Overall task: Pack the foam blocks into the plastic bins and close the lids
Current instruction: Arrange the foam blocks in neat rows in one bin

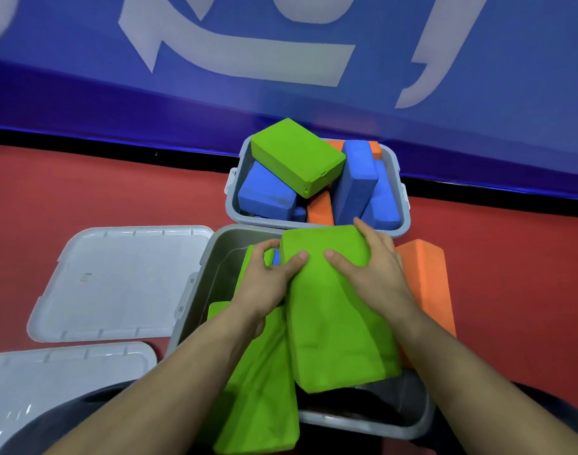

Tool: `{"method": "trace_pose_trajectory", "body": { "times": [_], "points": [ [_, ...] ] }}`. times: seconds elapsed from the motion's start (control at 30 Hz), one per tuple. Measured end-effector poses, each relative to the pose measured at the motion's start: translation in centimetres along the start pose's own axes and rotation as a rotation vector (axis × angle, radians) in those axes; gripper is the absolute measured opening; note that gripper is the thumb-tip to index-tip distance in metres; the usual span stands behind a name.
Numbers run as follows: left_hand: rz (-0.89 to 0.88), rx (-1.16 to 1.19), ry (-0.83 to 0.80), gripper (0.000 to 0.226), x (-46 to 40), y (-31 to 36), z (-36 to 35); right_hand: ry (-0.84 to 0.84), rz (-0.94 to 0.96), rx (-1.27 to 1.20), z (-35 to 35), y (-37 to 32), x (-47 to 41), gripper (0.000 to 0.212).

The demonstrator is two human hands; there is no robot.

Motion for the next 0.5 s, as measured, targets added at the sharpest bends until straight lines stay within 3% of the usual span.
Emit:
{"method": "trace_pose_trajectory", "body": {
  "times": [0.17, 0.3, 0.5],
  "points": [
    [-0.033, 0.094, 0.124, 0.070, -0.8, 2.3, 3.1, -0.002, 0.024, -0.179, 0.2, -1.3, -1.3, 0.092],
    [0.050, 0.210, 0.221, 0.085, -1.9, 1.8, 6.4, -0.023, -0.059, -0.139, -0.3, -0.1, -1.9, 0.097],
    [0.176, 0.310, 0.366, 0.060, -3.5, -2.0, 9.5, -0.156, -0.145, -0.030, -2.8, 1.2, -1.2, 0.089]
  ]
}}
Point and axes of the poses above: each hand's wrist, its own x-axis away from the middle knuckle, its own z-axis out of the back of the hand, y = z × x, the point moved 6 cm from there along -x, towards the middle knuckle, and after that the axes turned 10 degrees about -x, right-handed, at the moved point
